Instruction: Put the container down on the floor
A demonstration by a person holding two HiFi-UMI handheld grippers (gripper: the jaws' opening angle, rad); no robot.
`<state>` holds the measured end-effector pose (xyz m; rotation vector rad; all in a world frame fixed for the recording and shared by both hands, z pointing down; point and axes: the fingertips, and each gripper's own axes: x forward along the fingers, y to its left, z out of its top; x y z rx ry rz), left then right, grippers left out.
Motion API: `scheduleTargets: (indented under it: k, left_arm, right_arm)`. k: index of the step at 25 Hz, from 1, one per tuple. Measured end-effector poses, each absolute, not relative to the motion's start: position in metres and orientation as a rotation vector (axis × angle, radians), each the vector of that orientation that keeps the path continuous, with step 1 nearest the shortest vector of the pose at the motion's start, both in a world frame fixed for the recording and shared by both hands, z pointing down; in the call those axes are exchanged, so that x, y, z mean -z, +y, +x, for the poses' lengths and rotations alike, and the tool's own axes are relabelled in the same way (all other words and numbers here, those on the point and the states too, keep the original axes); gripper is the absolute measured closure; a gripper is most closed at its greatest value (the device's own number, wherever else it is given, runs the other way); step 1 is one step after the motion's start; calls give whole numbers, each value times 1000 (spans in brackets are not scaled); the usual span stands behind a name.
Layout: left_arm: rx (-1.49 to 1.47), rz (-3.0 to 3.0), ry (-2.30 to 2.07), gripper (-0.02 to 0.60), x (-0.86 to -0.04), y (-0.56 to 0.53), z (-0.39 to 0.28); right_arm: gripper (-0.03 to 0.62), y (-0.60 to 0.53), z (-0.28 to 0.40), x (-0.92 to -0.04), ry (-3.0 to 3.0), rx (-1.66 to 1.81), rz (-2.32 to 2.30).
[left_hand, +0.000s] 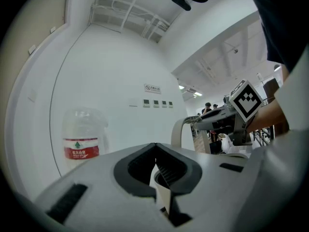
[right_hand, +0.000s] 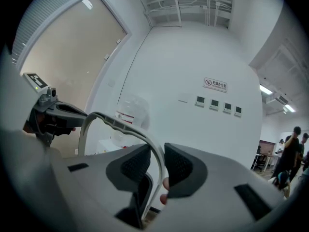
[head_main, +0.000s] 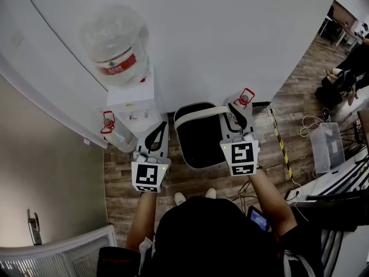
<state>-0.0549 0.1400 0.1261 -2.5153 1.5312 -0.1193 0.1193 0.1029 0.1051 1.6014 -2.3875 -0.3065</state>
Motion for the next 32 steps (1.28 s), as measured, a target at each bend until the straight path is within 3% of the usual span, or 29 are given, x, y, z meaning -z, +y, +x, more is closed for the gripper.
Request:
scheduleTargets:
  k: [32]
  left_arm:
    - [141, -2450, 1671, 563, -134, 121, 9]
  right_arm:
    - [494, 74, 180, -115, -2496, 294, 1498]
